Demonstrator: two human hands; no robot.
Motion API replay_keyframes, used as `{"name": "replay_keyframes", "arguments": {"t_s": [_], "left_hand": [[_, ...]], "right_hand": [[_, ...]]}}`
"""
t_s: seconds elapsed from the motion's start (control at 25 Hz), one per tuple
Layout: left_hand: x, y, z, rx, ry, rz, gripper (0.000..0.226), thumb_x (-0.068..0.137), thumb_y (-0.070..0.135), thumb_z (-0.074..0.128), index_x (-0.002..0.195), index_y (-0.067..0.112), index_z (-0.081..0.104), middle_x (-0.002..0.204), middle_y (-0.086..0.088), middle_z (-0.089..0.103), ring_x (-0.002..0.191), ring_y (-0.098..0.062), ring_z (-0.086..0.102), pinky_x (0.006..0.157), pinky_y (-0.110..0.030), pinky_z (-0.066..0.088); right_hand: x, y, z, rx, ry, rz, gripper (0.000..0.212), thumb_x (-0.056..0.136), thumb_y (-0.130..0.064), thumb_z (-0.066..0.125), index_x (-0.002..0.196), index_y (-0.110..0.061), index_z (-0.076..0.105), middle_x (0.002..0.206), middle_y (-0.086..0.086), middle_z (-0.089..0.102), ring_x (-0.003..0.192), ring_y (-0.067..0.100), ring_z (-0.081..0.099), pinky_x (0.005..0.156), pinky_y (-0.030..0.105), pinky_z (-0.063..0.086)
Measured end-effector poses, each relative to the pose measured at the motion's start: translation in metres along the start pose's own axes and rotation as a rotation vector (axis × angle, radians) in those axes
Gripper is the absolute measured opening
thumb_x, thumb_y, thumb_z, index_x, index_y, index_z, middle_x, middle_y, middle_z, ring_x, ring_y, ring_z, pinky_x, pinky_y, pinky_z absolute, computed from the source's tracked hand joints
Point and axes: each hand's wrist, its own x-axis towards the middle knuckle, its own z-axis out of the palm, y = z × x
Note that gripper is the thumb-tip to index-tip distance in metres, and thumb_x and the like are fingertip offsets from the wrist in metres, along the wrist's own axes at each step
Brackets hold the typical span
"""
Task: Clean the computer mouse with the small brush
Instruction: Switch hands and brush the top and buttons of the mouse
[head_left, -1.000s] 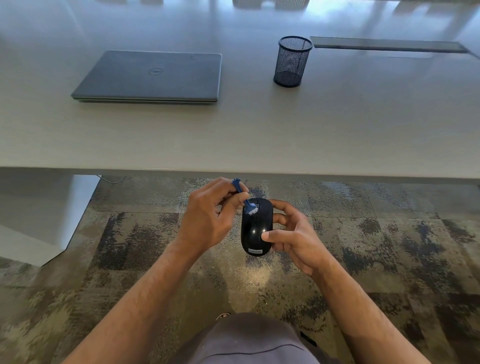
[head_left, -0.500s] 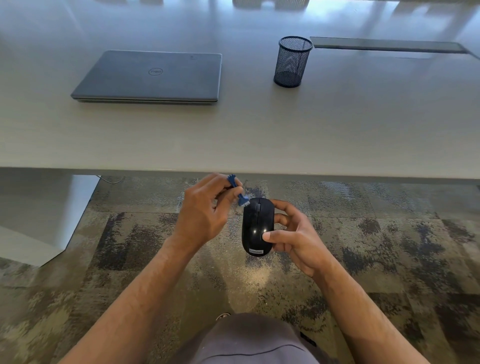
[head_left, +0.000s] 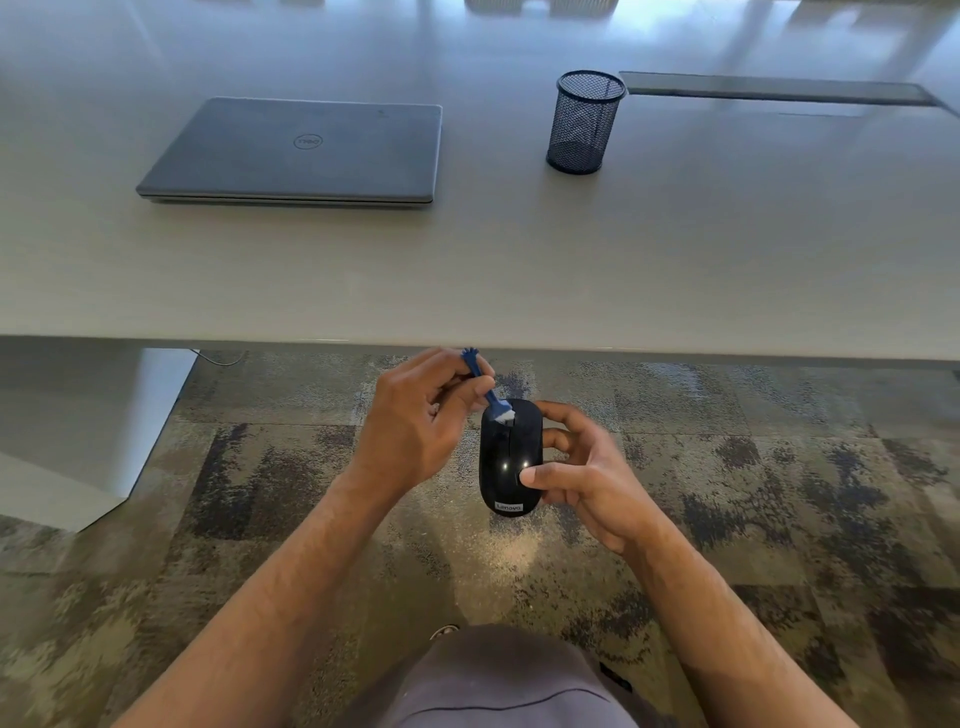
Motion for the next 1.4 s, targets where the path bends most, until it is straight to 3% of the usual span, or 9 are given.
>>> {"name": "replay_keyframes", "arguments": {"t_s": [0.12, 0.28, 0.4, 0.56, 0.76, 0.88, 1.0, 1.16, 1.4], "left_hand": [[-0.001, 0.003, 0.002, 0.001, -0.027, 0.028, 0.012, 0.094, 0.027, 0.063, 0.106, 0.027, 0.065, 0.095, 0.014, 0.068, 0.08, -0.007, 0.071, 0.072, -0.032, 0.062], [0.001, -0.004, -0.003, 0.069, 0.011, 0.0, 0.011, 0.095, 0.017, 0.064, 0.105, 0.016, 0.069, 0.092, 0.001, 0.07, 0.079, -0.017, 0.072, 0.069, -0.043, 0.062], [0.004, -0.003, -0.007, 0.059, 0.04, -0.016, 0.01, 0.095, 0.018, 0.065, 0.104, 0.019, 0.068, 0.092, 0.0, 0.07, 0.078, -0.017, 0.072, 0.069, -0.043, 0.062], [0.008, 0.007, 0.004, -0.051, 0.014, 0.029, 0.01, 0.095, 0.024, 0.062, 0.104, 0.024, 0.066, 0.093, 0.004, 0.069, 0.081, -0.009, 0.072, 0.073, -0.03, 0.062], [0.007, -0.005, -0.003, 0.047, 0.05, -0.046, 0.011, 0.095, 0.012, 0.065, 0.104, 0.017, 0.068, 0.093, 0.0, 0.07, 0.08, -0.016, 0.072, 0.074, -0.043, 0.062], [0.009, 0.0, -0.004, -0.028, 0.075, -0.027, 0.011, 0.094, 0.025, 0.065, 0.105, 0.027, 0.066, 0.094, 0.01, 0.069, 0.081, -0.009, 0.073, 0.075, -0.032, 0.063], [0.01, 0.005, 0.005, -0.086, 0.065, 0.003, 0.01, 0.094, 0.029, 0.062, 0.104, 0.026, 0.066, 0.093, 0.01, 0.069, 0.081, -0.009, 0.073, 0.074, -0.029, 0.062], [0.002, -0.002, 0.004, -0.052, 0.023, 0.007, 0.009, 0.094, 0.03, 0.06, 0.102, 0.027, 0.065, 0.091, 0.008, 0.069, 0.078, -0.011, 0.072, 0.07, -0.035, 0.062], [-0.006, -0.002, 0.004, -0.073, -0.009, 0.021, 0.01, 0.094, 0.03, 0.062, 0.102, 0.026, 0.066, 0.092, 0.01, 0.069, 0.076, -0.012, 0.072, 0.069, -0.036, 0.062]], "right_hand": [[0.001, 0.001, 0.0, 0.002, 0.004, 0.004, 0.069, 0.062, -0.001, 0.08, 0.124, -0.027, 0.063, 0.108, 0.014, 0.071, 0.094, 0.041, 0.069, 0.084, 0.063, 0.048], [0.002, -0.002, -0.003, 0.025, -0.01, 0.009, 0.073, 0.062, -0.001, 0.08, 0.129, -0.023, 0.059, 0.105, 0.011, 0.071, 0.088, 0.033, 0.071, 0.07, 0.043, 0.054], [0.002, -0.004, -0.004, 0.045, -0.018, 0.01, 0.073, 0.063, 0.002, 0.079, 0.13, -0.021, 0.059, 0.102, 0.008, 0.072, 0.084, 0.027, 0.073, 0.059, 0.032, 0.056], [0.004, -0.005, 0.0, 0.037, -0.029, 0.014, 0.072, 0.063, 0.002, 0.079, 0.128, -0.022, 0.06, 0.105, 0.009, 0.072, 0.089, 0.031, 0.073, 0.062, 0.036, 0.057], [0.001, -0.006, -0.003, 0.026, -0.013, 0.004, 0.072, 0.063, 0.001, 0.078, 0.128, -0.023, 0.06, 0.108, 0.012, 0.07, 0.092, 0.034, 0.071, 0.075, 0.048, 0.055], [0.001, -0.005, -0.001, 0.018, -0.017, 0.005, 0.073, 0.062, 0.0, 0.079, 0.128, -0.023, 0.06, 0.109, 0.012, 0.07, 0.094, 0.037, 0.07, 0.081, 0.056, 0.053], [0.002, -0.005, 0.003, 0.007, -0.035, 0.008, 0.073, 0.062, -0.002, 0.08, 0.128, -0.023, 0.06, 0.108, 0.011, 0.071, 0.093, 0.035, 0.071, 0.073, 0.047, 0.058], [0.0, -0.005, 0.001, 0.012, -0.021, 0.007, 0.073, 0.063, 0.0, 0.079, 0.13, -0.022, 0.059, 0.111, 0.015, 0.069, 0.095, 0.038, 0.07, 0.08, 0.054, 0.057], [-0.002, -0.002, 0.002, 0.017, -0.024, 0.014, 0.073, 0.064, 0.001, 0.079, 0.13, -0.02, 0.058, 0.108, 0.014, 0.069, 0.09, 0.035, 0.07, 0.075, 0.048, 0.055]]}}
